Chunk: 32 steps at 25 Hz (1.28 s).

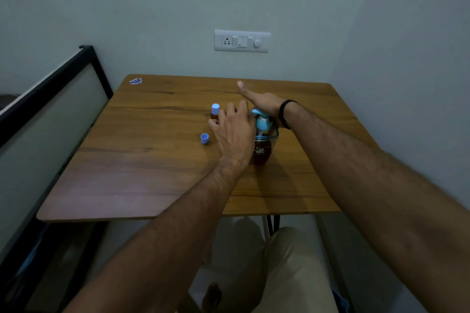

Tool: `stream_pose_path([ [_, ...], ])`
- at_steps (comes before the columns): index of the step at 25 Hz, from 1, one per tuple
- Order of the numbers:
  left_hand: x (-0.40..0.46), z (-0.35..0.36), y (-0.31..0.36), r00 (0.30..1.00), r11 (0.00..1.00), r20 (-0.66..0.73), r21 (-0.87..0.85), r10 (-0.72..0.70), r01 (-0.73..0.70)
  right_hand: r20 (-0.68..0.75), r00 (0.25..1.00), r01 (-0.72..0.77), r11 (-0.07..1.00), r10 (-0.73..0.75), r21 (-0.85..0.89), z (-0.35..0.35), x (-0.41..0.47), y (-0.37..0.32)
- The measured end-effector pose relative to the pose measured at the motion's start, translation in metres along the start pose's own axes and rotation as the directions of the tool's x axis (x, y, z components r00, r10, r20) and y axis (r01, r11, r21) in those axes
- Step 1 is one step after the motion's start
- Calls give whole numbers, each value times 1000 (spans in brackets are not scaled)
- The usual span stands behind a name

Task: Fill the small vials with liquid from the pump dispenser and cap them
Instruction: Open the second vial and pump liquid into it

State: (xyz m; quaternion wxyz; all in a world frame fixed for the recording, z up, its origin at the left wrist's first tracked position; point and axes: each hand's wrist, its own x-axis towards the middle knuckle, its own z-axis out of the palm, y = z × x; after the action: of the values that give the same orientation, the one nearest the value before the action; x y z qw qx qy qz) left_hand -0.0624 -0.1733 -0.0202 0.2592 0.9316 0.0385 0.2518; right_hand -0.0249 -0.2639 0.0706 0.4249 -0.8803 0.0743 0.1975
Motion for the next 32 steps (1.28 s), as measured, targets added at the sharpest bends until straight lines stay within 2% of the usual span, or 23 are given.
stream_pose_path([
  [4, 0, -1, 1, 1000, 1000, 8, 8, -12, 12, -100, 993, 53, 995, -61, -85, 3, 10, 3],
  [9, 1, -2, 1, 1000, 1000, 13, 4, -6, 6, 20, 999, -41, 999, 41, 22, -2, -1, -2],
  [14, 1, -2, 1, 1000, 1000, 24, -4, -13, 13, -112, 992, 51, 995, -61, -84, 3, 8, 4],
  [19, -1, -3, 1, 1000, 1000, 12, 9, -18, 18, 3, 1000, 3, 1000, -3, 1, -2, -1, 2],
  [23, -1, -3, 3, 999, 1000, 29, -1, -21, 21, -114, 990, 71, 995, -79, -67, 4, 6, 7],
  [28, -1, -4, 2, 1000, 1000, 23, 8, -12, 12, 13, 1000, -2, 1000, 2, -11, -2, -1, 1],
  [32, 0, -4, 3, 999, 1000, 38, 0, -12, 12, -107, 992, 59, 995, -68, -84, 3, 7, 5],
])
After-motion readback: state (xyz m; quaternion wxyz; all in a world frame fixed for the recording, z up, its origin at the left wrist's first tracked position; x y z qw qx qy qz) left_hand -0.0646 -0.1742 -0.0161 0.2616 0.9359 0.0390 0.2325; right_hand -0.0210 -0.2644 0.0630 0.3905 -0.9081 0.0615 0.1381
